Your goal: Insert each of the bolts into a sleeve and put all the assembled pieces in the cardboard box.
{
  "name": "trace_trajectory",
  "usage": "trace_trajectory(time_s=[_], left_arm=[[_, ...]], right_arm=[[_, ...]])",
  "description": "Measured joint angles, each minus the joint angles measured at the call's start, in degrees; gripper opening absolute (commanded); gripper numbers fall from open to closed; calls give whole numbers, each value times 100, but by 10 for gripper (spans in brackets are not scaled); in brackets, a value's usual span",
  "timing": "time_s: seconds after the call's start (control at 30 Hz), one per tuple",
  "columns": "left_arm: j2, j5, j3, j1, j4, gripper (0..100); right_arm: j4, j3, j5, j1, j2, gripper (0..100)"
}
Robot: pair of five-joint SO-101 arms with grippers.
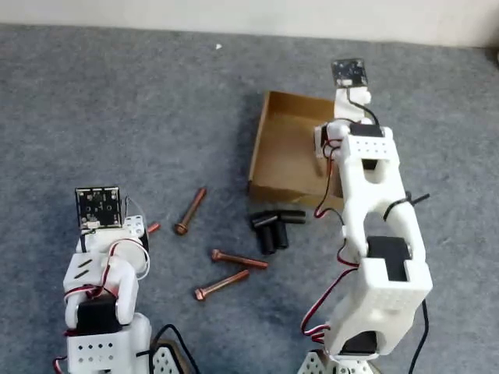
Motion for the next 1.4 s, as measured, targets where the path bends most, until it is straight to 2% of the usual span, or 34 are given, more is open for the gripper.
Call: trace_trajectory(time_s=[0.13, 0.53, 0.77, 1.03, 1.23, 1.4], left_arm=[[0, 0, 0, 0, 0, 64], [0, -18, 0, -53, 0, 64], [0, -18, 0, -53, 0, 64], [0, -18, 0, -290, 0, 64], [0, -18, 0, -325, 0, 64], [0, -18, 0, -325, 0, 64]], right_arm=[[501, -185, 105, 0, 0, 177], [3314, -1240, 176, 9, -563, 176], [4246, -976, 185, -448, -1626, 142], [4193, 844, 35, -1143, -2980, 142], [3244, 2365, -475, -1741, -3393, 142], [2356, 3059, -853, -1952, -3376, 140]])
